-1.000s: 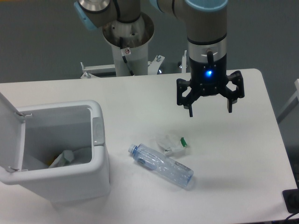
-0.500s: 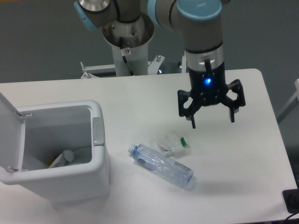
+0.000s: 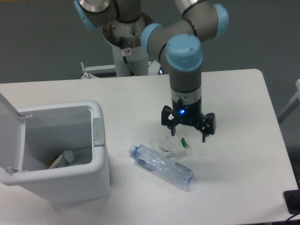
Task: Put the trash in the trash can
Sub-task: 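Lower the open gripper toward the clear plastic wrapper beside the bottle, then close the gripper on the clear plastic wrapper and lift it, then carry the wrapper over the white bin and open the gripper, then move the gripper down to the cap end of the water bottle, then close the gripper on the bottle's bottom end, tilting it upward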
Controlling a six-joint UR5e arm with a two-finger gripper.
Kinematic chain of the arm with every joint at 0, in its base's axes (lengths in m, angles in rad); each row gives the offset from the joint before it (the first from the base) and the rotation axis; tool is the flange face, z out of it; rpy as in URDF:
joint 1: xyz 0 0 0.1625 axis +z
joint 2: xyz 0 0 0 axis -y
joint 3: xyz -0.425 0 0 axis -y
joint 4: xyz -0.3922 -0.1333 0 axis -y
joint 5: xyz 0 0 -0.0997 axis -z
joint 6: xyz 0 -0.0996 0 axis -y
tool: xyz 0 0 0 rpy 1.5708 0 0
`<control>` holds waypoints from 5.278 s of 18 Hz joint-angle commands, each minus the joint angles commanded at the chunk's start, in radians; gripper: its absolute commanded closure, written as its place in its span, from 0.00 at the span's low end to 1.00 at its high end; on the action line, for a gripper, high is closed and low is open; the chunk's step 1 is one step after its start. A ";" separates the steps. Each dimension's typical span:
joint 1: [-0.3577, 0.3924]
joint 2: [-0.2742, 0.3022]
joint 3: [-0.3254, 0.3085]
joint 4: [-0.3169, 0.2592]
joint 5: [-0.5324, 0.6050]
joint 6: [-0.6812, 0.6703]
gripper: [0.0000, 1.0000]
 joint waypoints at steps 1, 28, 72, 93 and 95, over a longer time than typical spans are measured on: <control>-0.002 -0.021 -0.002 0.002 0.002 0.012 0.00; 0.037 -0.031 -0.015 -0.001 0.061 0.006 1.00; -0.040 -0.120 0.238 -0.091 -0.112 -1.313 0.00; -0.051 -0.373 0.310 -0.012 0.050 -1.394 0.00; -0.055 -0.374 0.310 -0.012 0.055 -1.402 0.03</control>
